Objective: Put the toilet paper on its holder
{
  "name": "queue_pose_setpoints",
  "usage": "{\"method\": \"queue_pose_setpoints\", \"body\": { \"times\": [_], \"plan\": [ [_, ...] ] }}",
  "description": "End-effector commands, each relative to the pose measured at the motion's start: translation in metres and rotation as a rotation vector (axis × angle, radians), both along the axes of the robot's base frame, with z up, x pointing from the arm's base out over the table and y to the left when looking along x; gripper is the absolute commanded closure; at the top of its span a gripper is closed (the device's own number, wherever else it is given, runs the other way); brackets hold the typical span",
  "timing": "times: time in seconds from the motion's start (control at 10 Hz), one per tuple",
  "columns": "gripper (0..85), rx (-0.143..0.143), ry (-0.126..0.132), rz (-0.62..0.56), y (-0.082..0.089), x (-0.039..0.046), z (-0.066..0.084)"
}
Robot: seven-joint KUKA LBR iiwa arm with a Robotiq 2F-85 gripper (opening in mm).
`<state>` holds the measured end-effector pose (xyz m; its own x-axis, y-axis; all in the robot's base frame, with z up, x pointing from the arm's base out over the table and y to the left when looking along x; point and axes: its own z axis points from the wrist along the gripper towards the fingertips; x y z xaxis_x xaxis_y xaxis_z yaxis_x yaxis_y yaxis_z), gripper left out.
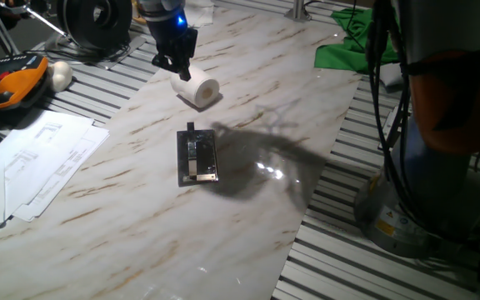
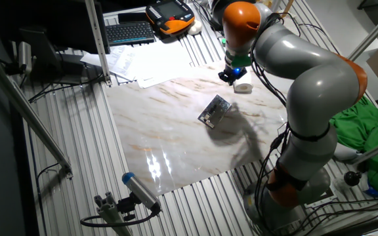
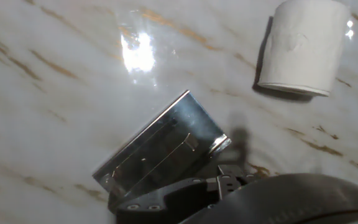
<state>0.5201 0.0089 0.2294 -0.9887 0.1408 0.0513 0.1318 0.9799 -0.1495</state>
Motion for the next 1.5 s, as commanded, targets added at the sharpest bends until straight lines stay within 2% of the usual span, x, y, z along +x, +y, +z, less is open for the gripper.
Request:
{"method": "queue_pose_setpoints", "body": {
  "times": [0.0, 0.1, 0.2, 0.3, 0.4, 0.5, 0.7, 0.8, 1.1, 1.2, 1.3, 1.4],
  "plan": [
    [68.0, -0.031, -0.002, -0.030, 0.000, 0.0000, 0.000],
    [51.0, -0.040, -0.005, -0.053, 0.000, 0.0000, 0.000],
    [34.0, -0.029, -0.012, -0.075, 0.000, 0.0000, 0.000],
    [34.0, -0.024, -0.019, -0.092, -0.008, 0.0070, -0.002],
    [17.0, -0.021, -0.027, -0.096, -0.017, 0.0133, -0.006],
    [17.0, -0.004, -0.030, -0.092, -0.030, 0.0240, -0.015],
    [17.0, 0.001, -0.025, -0.079, -0.045, 0.0423, -0.025],
    [0.0, 0.002, -0.019, -0.069, -0.054, 0.0513, -0.030],
    [0.0, 0.006, -0.001, -0.055, -0.077, 0.0798, -0.035],
    [0.0, 0.024, 0.003, -0.060, -0.084, 0.0857, -0.037],
    [0.0, 0.040, 0.004, -0.070, -0.084, 0.0866, -0.037],
    [0.0, 0.037, 0.002, -0.086, -0.084, 0.0866, -0.037]
  ]
}}
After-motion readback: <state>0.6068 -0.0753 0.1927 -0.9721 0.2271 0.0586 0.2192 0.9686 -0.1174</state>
